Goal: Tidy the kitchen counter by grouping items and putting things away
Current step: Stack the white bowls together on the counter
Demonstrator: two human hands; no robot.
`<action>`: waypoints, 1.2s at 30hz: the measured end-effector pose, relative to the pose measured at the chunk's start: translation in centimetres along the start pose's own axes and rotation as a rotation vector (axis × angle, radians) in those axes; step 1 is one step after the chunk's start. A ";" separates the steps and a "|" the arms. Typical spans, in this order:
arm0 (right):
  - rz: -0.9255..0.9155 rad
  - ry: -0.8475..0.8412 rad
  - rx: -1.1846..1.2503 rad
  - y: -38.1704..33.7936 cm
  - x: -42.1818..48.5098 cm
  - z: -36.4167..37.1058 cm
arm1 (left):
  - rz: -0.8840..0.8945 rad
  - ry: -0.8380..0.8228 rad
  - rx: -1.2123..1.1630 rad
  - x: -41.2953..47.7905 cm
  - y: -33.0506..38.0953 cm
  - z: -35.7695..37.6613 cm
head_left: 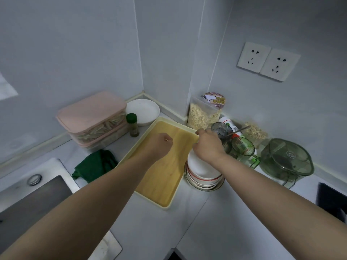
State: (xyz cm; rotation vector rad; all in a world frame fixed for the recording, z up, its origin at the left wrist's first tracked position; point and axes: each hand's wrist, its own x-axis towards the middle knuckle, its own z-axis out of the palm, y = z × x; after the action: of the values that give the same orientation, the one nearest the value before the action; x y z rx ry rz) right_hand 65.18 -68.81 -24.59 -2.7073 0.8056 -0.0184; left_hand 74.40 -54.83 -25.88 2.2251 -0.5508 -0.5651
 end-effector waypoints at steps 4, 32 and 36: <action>-0.062 -0.062 0.034 -3.7 2.6 0.8 | -0.014 0.111 0.041 0.4 -1.6 -3.3; 0.186 -0.323 0.301 -11.8 26.4 10.4 | 0.121 -0.146 1.173 17.2 -5.4 -5.9; 0.227 -0.236 0.382 -11.8 26.4 10.2 | 0.133 -0.118 1.142 17.4 -5.6 -6.4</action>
State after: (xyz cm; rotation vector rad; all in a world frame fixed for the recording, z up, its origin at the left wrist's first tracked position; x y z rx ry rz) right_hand 94.68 -70.54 -32.77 -2.2010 0.9248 0.1771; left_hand 93.11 -57.21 -30.11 3.1665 -1.3098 -0.3265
